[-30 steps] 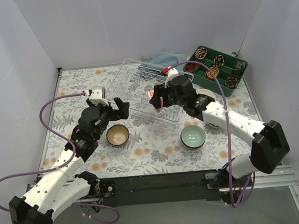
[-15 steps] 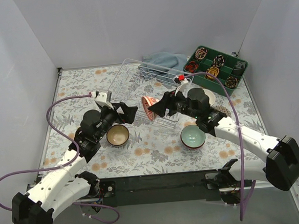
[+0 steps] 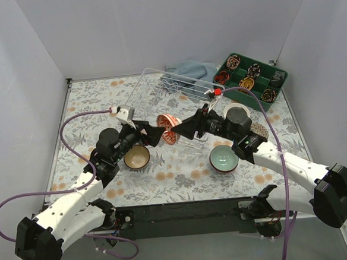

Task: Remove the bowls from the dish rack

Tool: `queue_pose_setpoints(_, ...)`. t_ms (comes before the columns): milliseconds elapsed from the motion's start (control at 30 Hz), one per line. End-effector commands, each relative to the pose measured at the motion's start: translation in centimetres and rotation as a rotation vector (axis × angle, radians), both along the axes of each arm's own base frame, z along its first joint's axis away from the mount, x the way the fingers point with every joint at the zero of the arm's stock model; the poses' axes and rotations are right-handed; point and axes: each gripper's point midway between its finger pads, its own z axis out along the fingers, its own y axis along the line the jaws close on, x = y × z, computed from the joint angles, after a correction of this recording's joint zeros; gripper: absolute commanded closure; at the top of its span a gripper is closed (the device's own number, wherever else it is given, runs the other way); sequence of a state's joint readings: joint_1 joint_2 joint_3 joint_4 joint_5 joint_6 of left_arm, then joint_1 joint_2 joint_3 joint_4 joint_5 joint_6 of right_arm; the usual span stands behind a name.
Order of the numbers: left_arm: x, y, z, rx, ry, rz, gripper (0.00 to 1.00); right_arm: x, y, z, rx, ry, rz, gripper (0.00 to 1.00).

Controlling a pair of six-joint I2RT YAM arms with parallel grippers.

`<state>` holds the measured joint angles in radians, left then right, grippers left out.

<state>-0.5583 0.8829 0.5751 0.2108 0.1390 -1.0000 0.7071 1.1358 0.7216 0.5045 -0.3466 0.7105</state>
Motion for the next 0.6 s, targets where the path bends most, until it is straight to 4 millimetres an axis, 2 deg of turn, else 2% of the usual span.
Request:
queue_pose_setpoints(0, -0.4, -0.8, 0.3, -0.011, -0.016, -0.056, 0.20, -1.6, -0.4, 5.2, 0.149, -0.124, 0.057, 0.69)
queue_pose_setpoints(67, -0.6, -1.2, -0.2, -0.012, 0.003, -0.081, 0.24, -1.9, -0.4, 5.2, 0.150, -0.125, 0.072, 0.69)
queue_pose_setpoints(200, -0.6, -1.7, -0.8, -0.008, 0.034, -0.105, 0.38, -2.2, -0.7, 5.3, 0.165, -0.126, 0.090, 0.69)
queue_pose_setpoints(400, -1.1, -2.3, -0.6, -0.023, 0.044, -0.149, 0.55, -2.5, -1.4, 5.2, 0.169, -0.130, 0.106, 0.69)
queue_pose_setpoints(433, -1.2, -2.3, -0.6, -0.026, 0.042, -0.152, 0.62, -2.5, -1.5, 5.1, 0.165, -0.129, 0.109, 0.69)
queue_pose_setpoints(533, -1.5, -2.6, -0.3, -0.036, 0.040, -0.173, 0.75, -2.5, -1.7, 4.5, 0.161, -0.115, 0.110, 0.69)
queue_pose_setpoints(567, -1.6, -2.6, -0.2, -0.038, 0.037, -0.176, 0.85, -2.5, -1.7, 4.4, 0.166, -0.114, 0.113, 0.69)
